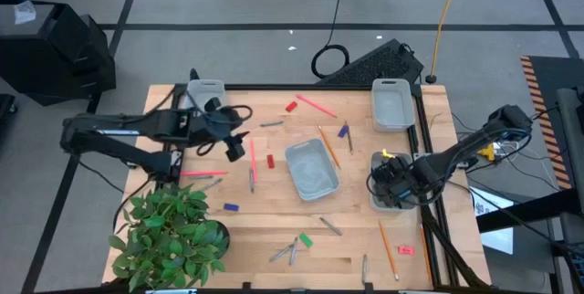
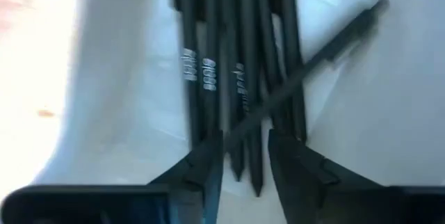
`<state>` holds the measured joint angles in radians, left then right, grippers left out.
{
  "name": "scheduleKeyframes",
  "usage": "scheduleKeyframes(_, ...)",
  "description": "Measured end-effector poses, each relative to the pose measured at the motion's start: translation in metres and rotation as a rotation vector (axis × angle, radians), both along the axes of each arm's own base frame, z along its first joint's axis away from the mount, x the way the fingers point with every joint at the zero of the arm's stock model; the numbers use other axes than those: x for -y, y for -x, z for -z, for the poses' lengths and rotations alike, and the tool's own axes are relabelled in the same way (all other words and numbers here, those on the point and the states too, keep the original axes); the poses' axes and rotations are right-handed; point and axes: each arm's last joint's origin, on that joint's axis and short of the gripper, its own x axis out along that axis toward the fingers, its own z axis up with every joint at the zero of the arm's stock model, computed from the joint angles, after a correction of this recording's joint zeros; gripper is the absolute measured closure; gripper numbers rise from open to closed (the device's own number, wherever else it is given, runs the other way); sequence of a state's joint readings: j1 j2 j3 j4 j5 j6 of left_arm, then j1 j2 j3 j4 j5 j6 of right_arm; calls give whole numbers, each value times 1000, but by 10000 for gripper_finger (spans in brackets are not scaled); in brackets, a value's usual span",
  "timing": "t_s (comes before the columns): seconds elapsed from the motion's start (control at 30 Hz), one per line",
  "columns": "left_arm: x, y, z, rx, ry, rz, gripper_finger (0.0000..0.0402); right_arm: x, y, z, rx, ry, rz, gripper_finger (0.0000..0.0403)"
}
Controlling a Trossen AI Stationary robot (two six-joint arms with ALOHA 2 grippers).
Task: Sort crayons/erasers/pens/pencils in bins
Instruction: Put the dark blue pencil into the top right gray bin
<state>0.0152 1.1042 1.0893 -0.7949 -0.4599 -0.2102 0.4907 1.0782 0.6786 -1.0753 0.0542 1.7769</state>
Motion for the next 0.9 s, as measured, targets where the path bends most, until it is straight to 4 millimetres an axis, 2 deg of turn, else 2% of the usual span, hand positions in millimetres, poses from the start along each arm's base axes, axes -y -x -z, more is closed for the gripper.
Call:
scheduleKeyframes(0.17,3,11,-6,89,-35,-109,179,1,-12,-38,139,192,-101,268)
scheduleKeyframes(0.3,6,6,13,84,-32,-87,179,3,-23,-67,280,405,-213,270)
scheduleKeyframes(0.4,10,2,26,107,-6,-65,179,3,-34,-81,382,521,-317,271)
scheduleKeyframes(0.6,3,-2,46,165,129,-142,179,15,-63,-91,518,589,-461,271)
scheduleKeyframes(0.77,-15,-11,55,148,165,-207,179,50,-80,-88,505,576,-439,259)
scheduleKeyframes(0.9,-23,-17,61,113,139,-192,179,77,-100,-84,640,703,-412,239)
